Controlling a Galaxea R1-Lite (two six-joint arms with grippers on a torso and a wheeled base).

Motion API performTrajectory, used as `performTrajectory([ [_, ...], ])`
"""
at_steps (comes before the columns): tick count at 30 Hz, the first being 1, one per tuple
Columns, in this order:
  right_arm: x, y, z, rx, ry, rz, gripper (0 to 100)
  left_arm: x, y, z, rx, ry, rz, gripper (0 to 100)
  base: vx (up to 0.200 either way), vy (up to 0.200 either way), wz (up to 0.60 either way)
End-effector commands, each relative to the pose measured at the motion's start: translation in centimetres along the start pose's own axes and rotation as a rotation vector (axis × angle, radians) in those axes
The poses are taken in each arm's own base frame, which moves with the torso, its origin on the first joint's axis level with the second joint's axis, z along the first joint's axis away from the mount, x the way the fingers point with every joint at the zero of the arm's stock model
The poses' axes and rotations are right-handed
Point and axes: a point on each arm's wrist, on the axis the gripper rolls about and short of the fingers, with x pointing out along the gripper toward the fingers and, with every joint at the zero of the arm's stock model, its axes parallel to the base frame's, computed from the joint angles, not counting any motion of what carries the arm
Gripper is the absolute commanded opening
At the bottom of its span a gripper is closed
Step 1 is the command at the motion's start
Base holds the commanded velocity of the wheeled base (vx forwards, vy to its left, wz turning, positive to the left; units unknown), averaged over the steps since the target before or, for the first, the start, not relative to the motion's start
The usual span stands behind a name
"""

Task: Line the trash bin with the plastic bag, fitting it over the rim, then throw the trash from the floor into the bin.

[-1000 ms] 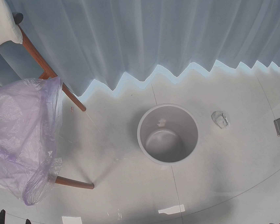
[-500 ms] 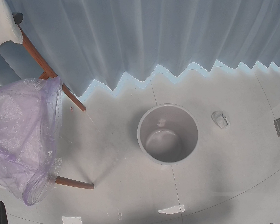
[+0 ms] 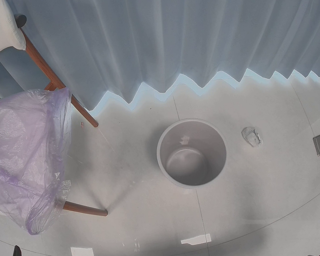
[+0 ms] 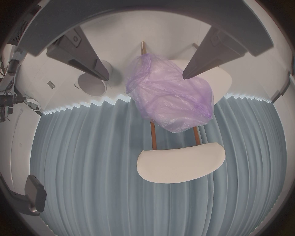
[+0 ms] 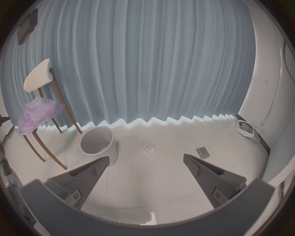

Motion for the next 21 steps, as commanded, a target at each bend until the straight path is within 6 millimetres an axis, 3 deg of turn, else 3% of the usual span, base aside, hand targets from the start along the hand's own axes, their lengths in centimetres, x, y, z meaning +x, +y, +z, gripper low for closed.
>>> performTrajectory([
  [1,0.1,0.0,-0.5,0.000,0.017,-0.001,100,-0.2,0.0,-0.6,-0.001,-0.076,-0.004,100,0.000,0.000,0.00],
  [8,0.1,0.0,-0.5,0.000,0.017,0.000,100,-0.5,-0.1,1.2,0.044,-0.223,-0.039,100,0.000,0.000,0.00],
  [21,0.1,0.0,-0.5,0.000,0.018,-0.003,100,1.3,0.0,3.8,0.349,-0.018,-0.115,100,0.000,0.000,0.00],
])
